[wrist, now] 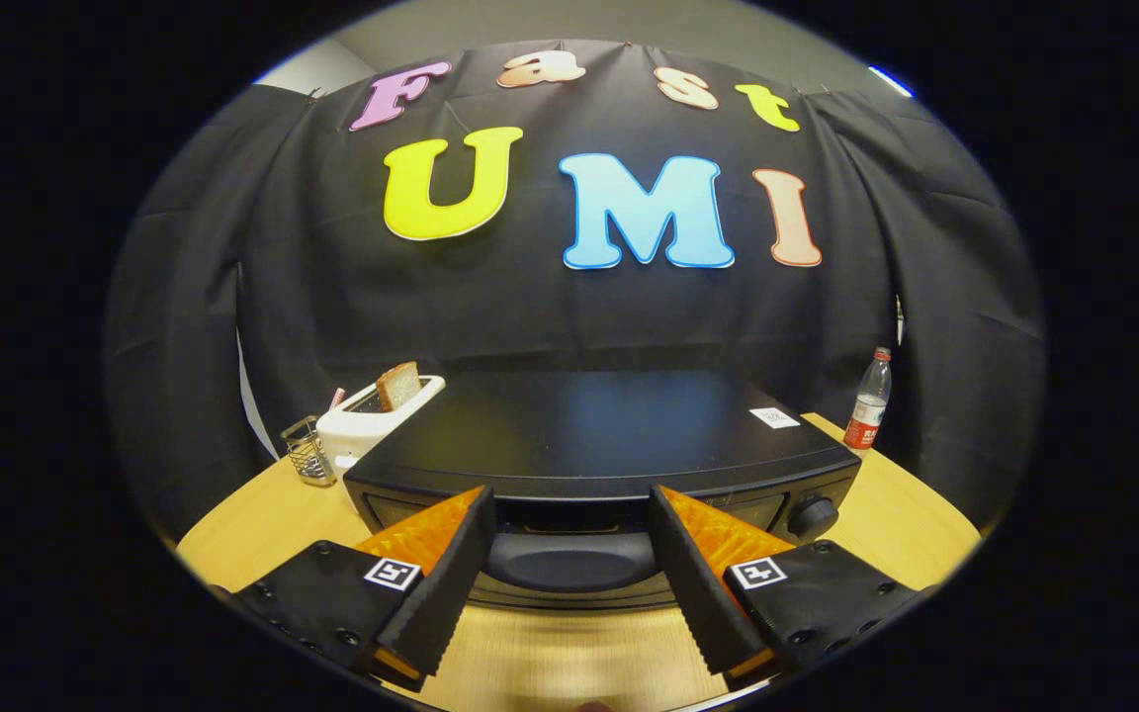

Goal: Open the toaster oven, put the food inside, and close the toaster oven door.

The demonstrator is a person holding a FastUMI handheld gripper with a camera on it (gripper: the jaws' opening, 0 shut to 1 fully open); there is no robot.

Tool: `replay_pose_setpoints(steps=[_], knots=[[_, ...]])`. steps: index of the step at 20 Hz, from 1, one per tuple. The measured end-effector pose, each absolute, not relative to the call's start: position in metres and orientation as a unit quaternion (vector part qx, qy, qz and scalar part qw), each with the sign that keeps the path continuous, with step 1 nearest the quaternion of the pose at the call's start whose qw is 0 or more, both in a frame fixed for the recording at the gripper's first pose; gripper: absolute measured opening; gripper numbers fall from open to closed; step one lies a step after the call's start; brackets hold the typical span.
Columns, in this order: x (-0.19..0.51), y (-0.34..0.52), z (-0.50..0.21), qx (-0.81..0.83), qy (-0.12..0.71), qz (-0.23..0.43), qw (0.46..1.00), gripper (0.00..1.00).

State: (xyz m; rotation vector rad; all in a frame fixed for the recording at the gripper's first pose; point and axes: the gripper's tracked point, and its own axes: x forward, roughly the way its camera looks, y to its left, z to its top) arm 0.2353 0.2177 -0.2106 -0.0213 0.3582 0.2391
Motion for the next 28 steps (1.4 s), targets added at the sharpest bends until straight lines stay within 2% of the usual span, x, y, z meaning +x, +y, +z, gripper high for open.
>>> replay_pose_setpoints(steps=[17, 28], knots=[[0.145, 0.196, -0.251, -0.035, 0.217, 0.122, 0.968, 0.98], [0.105, 0.187, -0.299, -0.06, 0.273, 0.127, 0.952, 0.98]])
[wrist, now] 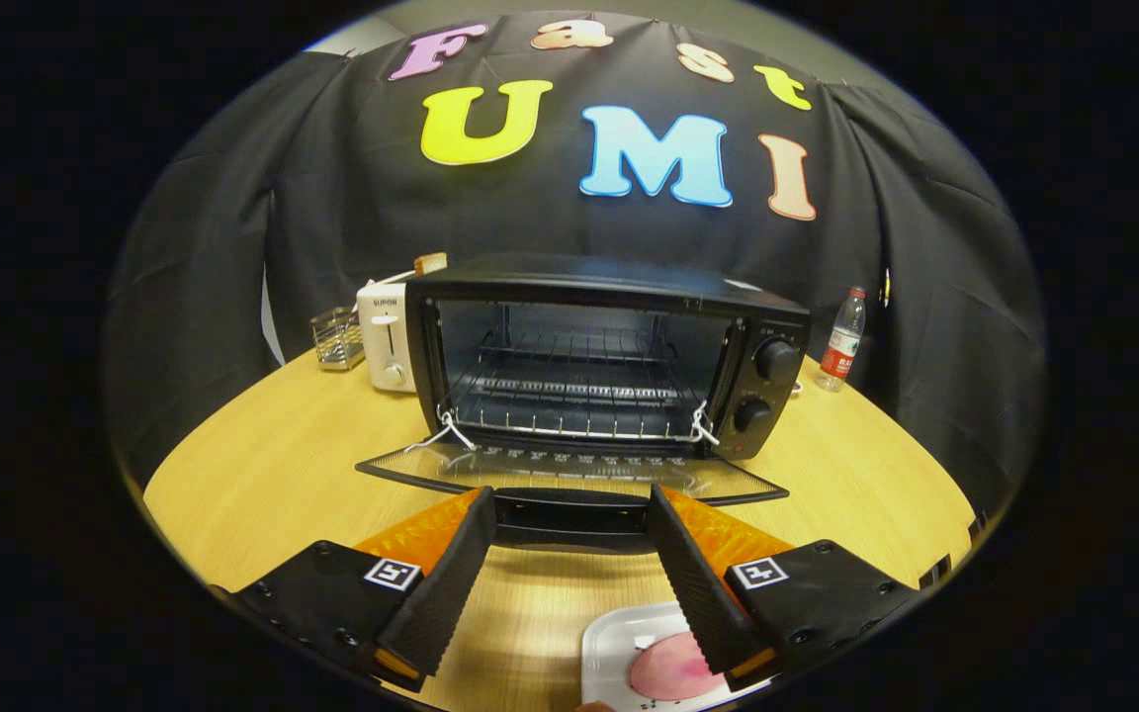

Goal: Open the toaster oven, put the food inside, and close the toaster oven door.

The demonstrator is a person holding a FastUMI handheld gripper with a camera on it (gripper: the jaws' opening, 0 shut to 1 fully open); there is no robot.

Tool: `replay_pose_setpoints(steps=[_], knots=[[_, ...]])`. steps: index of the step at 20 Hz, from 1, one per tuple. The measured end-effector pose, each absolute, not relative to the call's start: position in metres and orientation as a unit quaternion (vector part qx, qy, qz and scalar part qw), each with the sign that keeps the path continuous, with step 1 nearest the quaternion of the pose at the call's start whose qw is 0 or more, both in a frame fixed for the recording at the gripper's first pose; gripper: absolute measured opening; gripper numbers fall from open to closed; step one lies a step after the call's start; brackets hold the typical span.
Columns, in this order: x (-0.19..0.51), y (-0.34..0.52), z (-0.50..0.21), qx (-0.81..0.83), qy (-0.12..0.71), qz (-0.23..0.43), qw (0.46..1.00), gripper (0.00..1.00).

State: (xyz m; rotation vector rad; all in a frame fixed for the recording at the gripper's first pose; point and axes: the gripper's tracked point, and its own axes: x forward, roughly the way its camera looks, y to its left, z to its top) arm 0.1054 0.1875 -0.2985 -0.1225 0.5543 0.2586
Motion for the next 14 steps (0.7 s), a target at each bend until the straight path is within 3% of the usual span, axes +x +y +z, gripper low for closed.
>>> replay_pose_setpoints(steps=[8, 14], knots=[[0.065, 0.172, -0.286, -0.06, 0.281, 0.139, 0.948, 0.98], [0.034, 0.136, -0.263, -0.025, 0.327, 0.188, 0.926, 0.98]])
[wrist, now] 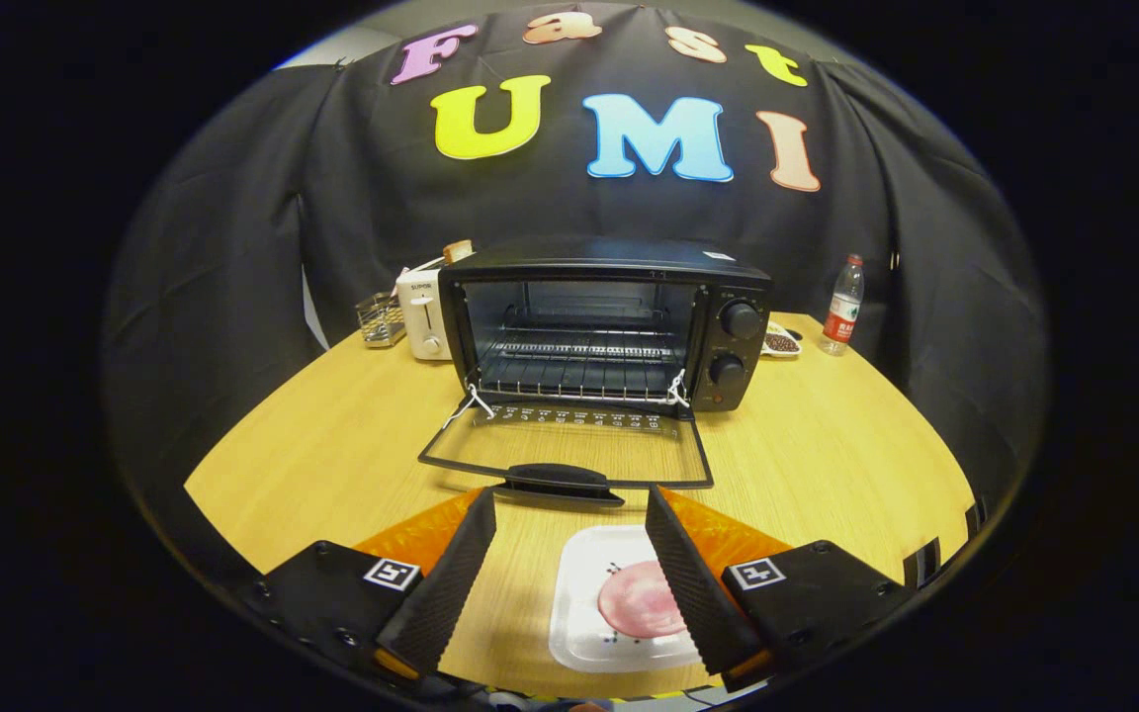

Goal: Open the toaster oven, put the food inside, and close the toaster oven door.

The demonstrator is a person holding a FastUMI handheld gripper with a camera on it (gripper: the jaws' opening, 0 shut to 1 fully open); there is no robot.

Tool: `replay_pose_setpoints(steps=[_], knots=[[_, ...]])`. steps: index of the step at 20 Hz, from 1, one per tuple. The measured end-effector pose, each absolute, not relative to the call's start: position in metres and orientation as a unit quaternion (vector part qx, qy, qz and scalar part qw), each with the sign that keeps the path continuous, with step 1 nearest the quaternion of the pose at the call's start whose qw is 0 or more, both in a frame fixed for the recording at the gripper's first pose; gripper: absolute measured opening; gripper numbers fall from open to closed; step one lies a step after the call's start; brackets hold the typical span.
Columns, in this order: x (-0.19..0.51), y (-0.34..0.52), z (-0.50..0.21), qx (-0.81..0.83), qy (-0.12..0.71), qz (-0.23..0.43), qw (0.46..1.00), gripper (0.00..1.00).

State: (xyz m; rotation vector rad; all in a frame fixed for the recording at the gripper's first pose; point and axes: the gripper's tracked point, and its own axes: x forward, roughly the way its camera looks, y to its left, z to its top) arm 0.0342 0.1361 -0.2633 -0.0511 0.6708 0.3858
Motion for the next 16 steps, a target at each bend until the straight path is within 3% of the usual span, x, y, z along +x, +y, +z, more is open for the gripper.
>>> replay_pose_setpoints(steps=[9, 16], knots=[[0.034, 0.073, -0.27, 0.076, 0.475, 0.26, 0.837, 0.98], [0.033, 0.042, -0.315, 0.049, 0.57, 0.308, 0.76, 0.96]])
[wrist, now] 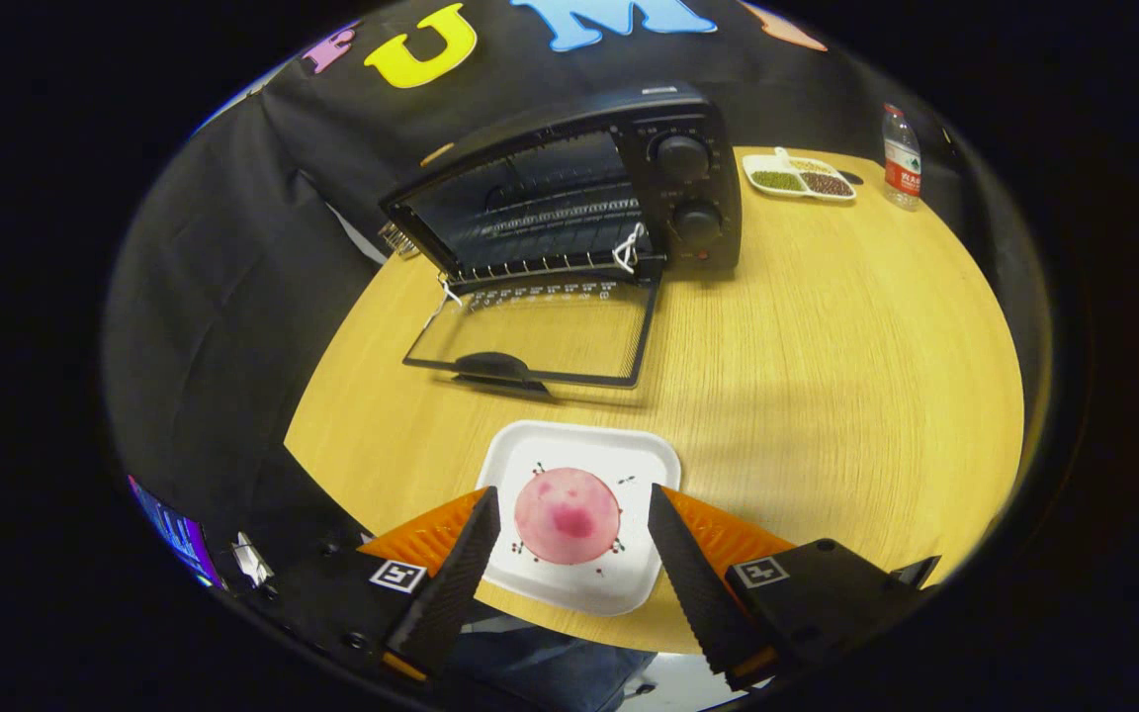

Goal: Open the toaster oven, put the food inside, and close the toaster oven door.

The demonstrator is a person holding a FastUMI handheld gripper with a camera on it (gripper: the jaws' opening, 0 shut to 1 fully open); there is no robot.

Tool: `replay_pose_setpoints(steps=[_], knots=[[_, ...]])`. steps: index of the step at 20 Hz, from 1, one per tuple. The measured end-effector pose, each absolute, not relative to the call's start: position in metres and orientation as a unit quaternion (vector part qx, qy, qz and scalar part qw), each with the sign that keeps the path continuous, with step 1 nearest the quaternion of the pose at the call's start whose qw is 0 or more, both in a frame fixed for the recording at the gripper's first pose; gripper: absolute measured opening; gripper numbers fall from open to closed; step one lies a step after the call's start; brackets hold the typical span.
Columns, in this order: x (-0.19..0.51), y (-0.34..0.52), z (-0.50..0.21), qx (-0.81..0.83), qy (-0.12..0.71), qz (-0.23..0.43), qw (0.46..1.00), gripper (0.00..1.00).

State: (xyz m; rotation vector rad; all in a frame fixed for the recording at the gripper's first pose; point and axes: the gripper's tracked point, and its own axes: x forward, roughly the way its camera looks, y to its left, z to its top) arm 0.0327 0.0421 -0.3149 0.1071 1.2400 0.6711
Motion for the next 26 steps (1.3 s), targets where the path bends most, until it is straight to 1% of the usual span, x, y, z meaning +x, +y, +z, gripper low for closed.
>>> replay_pose_setpoints(steps=[5, 8, 10, 12, 18, 20, 21, 26], knots=[[0.031, 0.027, -0.34, 0.041, 0.631, 0.305, 0.712, 0.96], [0.025, 0.026, -0.351, 0.045, 0.655, 0.304, 0.691, 0.88], [0.021, 0.025, -0.354, 0.043, 0.664, 0.307, 0.681, 0.88], [0.021, 0.023, -0.358, 0.041, 0.666, 0.304, 0.68, 0.8], [0.027, 0.014, -0.369, 0.071, 0.682, 0.271, 0.675, 0.06], [0.025, 0.018, -0.382, 0.078, 0.683, 0.266, 0.676, 0.06], [0.022, 0.016, -0.372, 0.077, 0.688, 0.263, 0.672, 0.02], [0.01, 0.032, -0.356, 0.107, 0.686, 0.275, 0.665, 0.02]])
